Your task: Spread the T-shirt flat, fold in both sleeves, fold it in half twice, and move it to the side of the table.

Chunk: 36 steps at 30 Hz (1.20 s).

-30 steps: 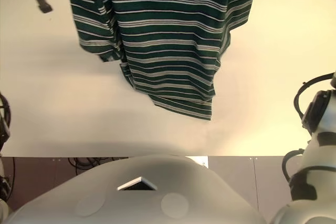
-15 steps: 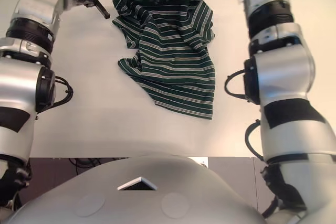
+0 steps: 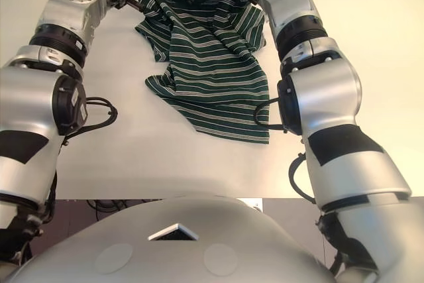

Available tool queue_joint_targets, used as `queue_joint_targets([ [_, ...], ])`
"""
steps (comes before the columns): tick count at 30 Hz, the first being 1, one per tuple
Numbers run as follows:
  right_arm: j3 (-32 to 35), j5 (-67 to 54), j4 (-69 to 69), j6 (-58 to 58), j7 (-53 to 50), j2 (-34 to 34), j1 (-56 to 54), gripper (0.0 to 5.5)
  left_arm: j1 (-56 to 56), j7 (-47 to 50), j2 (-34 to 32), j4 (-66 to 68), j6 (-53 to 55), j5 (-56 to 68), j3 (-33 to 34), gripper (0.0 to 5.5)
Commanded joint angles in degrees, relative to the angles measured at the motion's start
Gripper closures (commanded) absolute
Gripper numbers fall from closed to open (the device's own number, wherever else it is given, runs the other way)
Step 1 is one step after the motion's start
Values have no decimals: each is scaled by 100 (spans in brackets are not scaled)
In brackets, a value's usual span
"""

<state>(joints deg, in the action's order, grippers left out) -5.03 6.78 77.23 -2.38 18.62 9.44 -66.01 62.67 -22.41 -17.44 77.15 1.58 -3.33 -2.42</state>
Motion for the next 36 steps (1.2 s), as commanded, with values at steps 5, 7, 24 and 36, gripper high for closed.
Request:
queue_joint_targets([
  [5, 383, 0, 8, 49, -89, 125, -148, 472, 192, 5, -215, -8, 97, 63, 497, 462],
  [7, 504, -64, -15, 69, -75, 224, -131, 472, 219, -32, -303, -41, 29, 129, 619, 462],
  [24, 218, 216, -432, 793, 1596, 993, 1367, 472, -2186, -3388, -996, -1901, 363, 357, 234, 462],
  [36, 393, -31, -365, 249, 1418, 420, 1362, 472, -2198, -2410, -237, -2086, 808, 1093, 795, 462],
])
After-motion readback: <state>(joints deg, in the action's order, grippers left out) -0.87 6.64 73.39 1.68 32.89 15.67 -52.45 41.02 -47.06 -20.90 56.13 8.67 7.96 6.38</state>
